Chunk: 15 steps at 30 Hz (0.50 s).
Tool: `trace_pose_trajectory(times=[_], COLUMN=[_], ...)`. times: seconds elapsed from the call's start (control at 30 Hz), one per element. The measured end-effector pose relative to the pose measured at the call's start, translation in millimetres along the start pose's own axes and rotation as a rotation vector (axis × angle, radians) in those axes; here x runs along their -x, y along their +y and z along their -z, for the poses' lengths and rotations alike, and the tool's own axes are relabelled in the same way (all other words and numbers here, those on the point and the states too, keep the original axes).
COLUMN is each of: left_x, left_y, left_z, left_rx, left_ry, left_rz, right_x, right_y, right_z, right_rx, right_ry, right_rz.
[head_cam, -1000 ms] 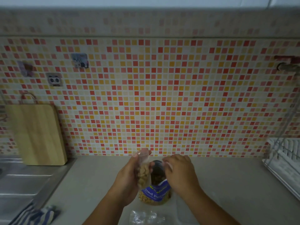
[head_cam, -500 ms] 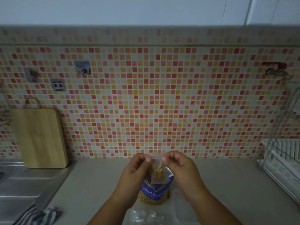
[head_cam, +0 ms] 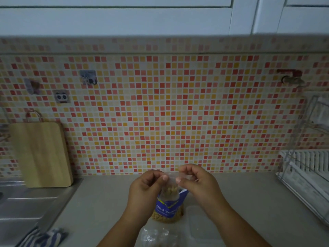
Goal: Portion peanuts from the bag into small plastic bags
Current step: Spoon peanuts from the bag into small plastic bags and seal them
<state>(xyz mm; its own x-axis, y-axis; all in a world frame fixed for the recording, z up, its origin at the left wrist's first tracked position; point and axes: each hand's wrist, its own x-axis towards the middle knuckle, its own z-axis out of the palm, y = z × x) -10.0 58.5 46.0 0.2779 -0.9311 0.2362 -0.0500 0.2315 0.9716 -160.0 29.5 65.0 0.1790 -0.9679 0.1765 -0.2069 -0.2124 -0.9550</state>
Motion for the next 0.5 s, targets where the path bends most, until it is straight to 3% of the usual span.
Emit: trace_pose_trajectory(times=[0.1, 0.23, 0.5], left_x=[3.9, 4.1, 0.3], left_y=[2.7, 5.1, 6.1], left_z=[-4.8, -8.7, -14.4], left_rx=[-0.032, -0.043, -0.040], left_ry=[-0.043, -0.017, 0.137], left_rz=[0.003, 0.002, -0.011], right_x=[0.7, -1.9, -9.0], right_y=[-5.9, -8.8, -9.4], right_z=[-0.6, -2.4, 2.7], right_rx=[0.102, 0.262, 0.405], right_ry=[-0.068, -0.031, 0.055], right_rz=[0.050, 0.106, 0.138])
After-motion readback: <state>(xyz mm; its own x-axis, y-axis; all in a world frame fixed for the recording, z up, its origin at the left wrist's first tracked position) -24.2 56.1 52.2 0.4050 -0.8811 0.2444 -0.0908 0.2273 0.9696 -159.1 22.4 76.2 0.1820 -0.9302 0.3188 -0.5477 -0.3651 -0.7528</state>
